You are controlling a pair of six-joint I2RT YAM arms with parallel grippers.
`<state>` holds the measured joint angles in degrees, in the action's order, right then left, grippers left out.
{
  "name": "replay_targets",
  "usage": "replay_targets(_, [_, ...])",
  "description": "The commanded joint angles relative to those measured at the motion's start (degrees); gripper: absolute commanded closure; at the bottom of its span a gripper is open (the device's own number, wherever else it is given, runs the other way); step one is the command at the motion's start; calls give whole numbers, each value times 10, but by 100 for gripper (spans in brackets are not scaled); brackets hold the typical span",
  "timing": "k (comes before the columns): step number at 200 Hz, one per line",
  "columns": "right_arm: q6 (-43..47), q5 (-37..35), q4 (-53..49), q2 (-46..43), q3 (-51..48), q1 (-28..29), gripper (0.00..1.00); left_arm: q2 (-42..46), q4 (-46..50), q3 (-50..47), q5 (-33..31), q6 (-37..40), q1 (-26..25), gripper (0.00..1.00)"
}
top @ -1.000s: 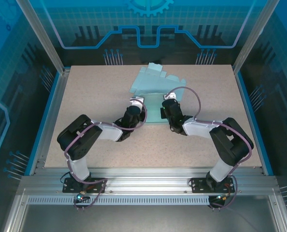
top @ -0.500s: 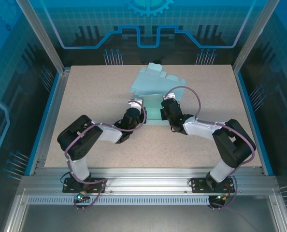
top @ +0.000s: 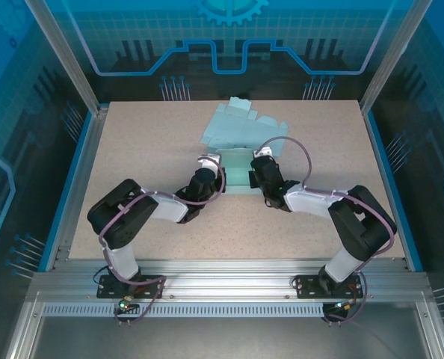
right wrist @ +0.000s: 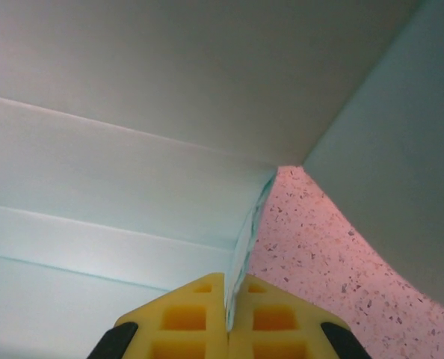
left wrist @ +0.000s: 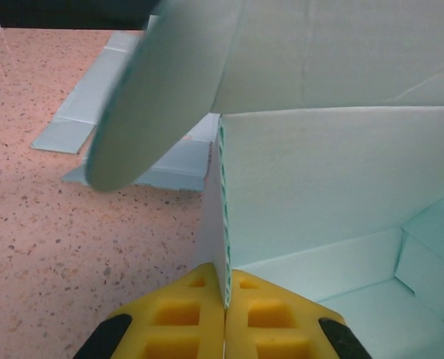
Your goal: Fold the paper box
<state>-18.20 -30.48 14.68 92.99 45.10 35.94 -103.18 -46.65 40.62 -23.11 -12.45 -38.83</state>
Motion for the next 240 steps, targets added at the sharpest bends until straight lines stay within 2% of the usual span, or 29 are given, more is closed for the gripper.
replay_targets(1, [16, 116, 48, 9, -48, 58, 100, 8, -4, -19, 155, -33, -47, 93])
replay_targets(58, [2, 54, 90, 17, -93, 84, 100, 1, -37, -55, 183, -71, -47, 87])
replay_targets(103, [-8, 10, 102, 23, -110, 93, 100, 18, -63, -98, 155, -83, -47, 81])
replay_targets(115, [-7, 3, 110, 25, -117, 95, 100, 29, -66, -109, 147, -78, -46, 75])
replay_targets(140, [-10, -18, 119, 32, -123, 97, 100, 46, -85, -137, 140, -76, -46, 52])
replay_targets(161, [-13, -42, 134, 37, -131, 103, 100, 41, -173, -179, 141, -89, -46, 38])
replay_targets(165, [-15, -46, 135, 38, -131, 103, 100, 38, -192, -187, 141, -93, -47, 31])
replay_targets(174, [-16, -52, 136, 42, -131, 104, 100, 33, -232, -204, 142, -98, -46, 22])
replay_targets(198, [-18, -61, 135, 47, -128, 106, 100, 32, -279, -228, 145, -115, -46, 17])
replay_targets(219, [-18, -67, 133, 49, -128, 109, 100, 54, -256, -239, 141, -122, -46, 13])
replay_targets(240, [-18, -72, 130, 49, -127, 109, 100, 111, -207, -259, 102, -120, -46, 11])
